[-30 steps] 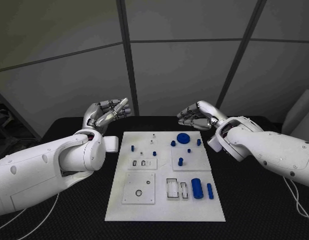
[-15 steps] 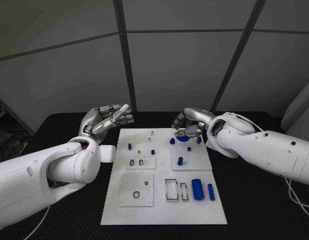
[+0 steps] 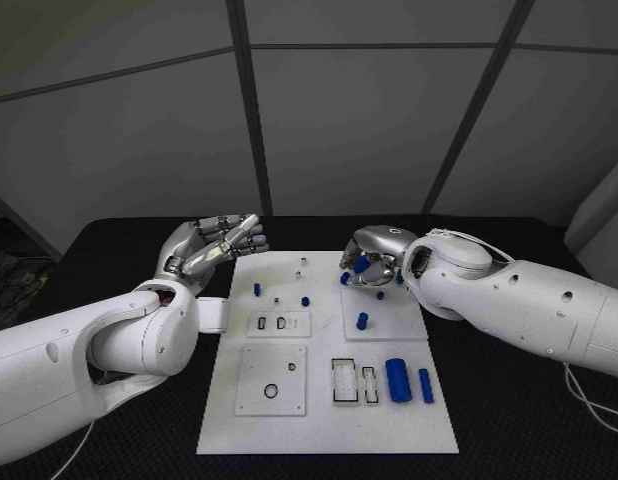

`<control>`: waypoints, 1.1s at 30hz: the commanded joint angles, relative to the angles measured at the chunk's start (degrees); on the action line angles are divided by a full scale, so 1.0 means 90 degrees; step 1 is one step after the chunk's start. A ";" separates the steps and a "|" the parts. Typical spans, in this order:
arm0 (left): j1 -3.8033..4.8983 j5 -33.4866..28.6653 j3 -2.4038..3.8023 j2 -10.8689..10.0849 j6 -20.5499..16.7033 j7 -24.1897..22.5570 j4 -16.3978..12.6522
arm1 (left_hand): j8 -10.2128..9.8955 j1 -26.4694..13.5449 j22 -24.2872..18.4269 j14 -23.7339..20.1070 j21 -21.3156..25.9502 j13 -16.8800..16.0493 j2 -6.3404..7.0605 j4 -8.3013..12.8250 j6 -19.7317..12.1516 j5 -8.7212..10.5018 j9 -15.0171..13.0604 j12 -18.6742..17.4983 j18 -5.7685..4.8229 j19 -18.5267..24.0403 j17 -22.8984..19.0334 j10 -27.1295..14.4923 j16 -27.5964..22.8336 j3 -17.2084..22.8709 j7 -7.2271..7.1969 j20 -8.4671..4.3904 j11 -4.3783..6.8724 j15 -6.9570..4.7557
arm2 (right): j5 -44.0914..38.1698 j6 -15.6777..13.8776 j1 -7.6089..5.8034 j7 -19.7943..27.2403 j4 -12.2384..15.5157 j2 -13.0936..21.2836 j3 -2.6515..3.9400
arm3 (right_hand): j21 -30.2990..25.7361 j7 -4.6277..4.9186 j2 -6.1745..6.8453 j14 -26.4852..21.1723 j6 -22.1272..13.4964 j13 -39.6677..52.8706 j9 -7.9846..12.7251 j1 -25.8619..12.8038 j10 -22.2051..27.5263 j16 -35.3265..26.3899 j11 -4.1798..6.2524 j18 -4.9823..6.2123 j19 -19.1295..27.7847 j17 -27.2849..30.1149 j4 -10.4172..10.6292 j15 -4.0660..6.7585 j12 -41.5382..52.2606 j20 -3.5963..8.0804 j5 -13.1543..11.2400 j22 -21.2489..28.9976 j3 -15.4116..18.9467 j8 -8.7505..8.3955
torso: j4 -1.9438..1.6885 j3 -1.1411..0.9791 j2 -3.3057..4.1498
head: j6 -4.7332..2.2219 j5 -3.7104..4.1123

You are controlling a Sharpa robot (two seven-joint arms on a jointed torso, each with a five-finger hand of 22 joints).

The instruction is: Assemble the parts on the task board

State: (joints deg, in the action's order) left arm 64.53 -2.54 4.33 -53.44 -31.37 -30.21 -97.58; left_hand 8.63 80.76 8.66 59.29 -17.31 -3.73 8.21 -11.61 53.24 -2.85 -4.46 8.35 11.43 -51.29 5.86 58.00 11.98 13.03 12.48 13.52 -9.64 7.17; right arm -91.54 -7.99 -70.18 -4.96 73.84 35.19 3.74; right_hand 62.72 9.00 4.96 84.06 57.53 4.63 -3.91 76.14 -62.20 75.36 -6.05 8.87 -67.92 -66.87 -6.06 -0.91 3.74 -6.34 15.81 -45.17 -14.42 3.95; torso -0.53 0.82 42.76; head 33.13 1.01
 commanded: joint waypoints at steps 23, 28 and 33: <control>0.0009 0.0077 0.0008 -0.0027 0.0165 0.0062 -0.0017 | -0.0077 -0.0008 -0.0024 0.0009 -0.0011 0.0009 -0.0050 0.0066 0.0020 0.0019 0.0035 -0.0093 -0.0116 -0.0065 -0.0024 0.0045 -0.0105 -0.0043 0.0030 0.0002 -0.0023 0.0028 | -0.0416 0.0160 -0.0018 -0.0225 -0.0066 -0.0110 0.0005 | 0.0538 -0.0012 -0.0072 0.0344 -0.0012 0.0054 -0.0010 0.0031 -0.0131 0.0422 0.0031 -0.0191 -0.0226 -0.0502 0.0144 -0.0026 0.0092 -0.0019 -0.0015 -0.0685 -0.0153 0.0005 | -0.0027 -0.0003 0.0080 | -0.0013 0.0015; 0.0010 0.0077 0.0008 -0.0024 0.0181 0.0082 -0.0015 | -0.0087 -0.0016 -0.0027 0.0009 -0.0009 0.0009 -0.0055 0.0067 0.0018 0.0019 0.0039 -0.0105 -0.0117 -0.0068 -0.0027 0.0043 -0.0115 -0.0049 0.0033 0.0003 -0.0026 0.0030 | -0.0416 0.0202 -0.0018 -0.0234 -0.0139 -0.0161 0.0005 | 0.0595 -0.0011 -0.0093 0.0342 0.0022 0.0056 -0.0015 0.0039 -0.0179 0.0458 0.0037 -0.0198 -0.0231 -0.0536 0.0169 -0.0021 0.0097 -0.0016 -0.0011 -0.0750 -0.0219 0.0014 | -0.0036 -0.0004 0.0090 | -0.0007 0.0021; 0.0010 0.0077 0.0008 -0.0028 0.0186 0.0095 -0.0017 | -0.0087 -0.0016 -0.0027 0.0009 -0.0009 0.0009 -0.0055 0.0067 0.0018 0.0019 0.0039 -0.0105 -0.0117 -0.0068 -0.0027 0.0043 -0.0115 -0.0049 0.0033 0.0003 -0.0026 0.0030 | -0.0416 0.0244 -0.0018 -0.0238 -0.0181 -0.0200 0.0005 | 0.0689 -0.0016 -0.0099 0.0350 0.0042 0.0064 -0.0014 0.0072 -0.0279 0.0527 0.0054 -0.0213 -0.0259 -0.0623 0.0175 -0.0009 0.0118 -0.0009 -0.0022 -0.0869 -0.0326 0.0011 | -0.0036 -0.0004 0.0089 | 0.0008 0.0013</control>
State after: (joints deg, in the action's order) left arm 64.54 -2.42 4.34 -53.68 -30.61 -29.40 -97.62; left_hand 8.17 80.76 8.50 59.29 -17.30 -3.74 8.21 -11.29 53.24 -2.85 -4.15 7.73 11.43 -51.49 5.69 58.17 11.11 12.70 12.48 13.73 -9.83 7.17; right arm -94.87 -6.50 -70.21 -6.95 72.24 33.47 3.74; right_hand 68.88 8.91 4.50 84.05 57.62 5.14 -3.95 76.61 -64.45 79.90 -5.51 8.00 -69.96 -72.46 -4.50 -0.91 4.48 -6.35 15.81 -52.98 -17.31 3.96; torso -0.83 0.79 43.55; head 33.12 1.16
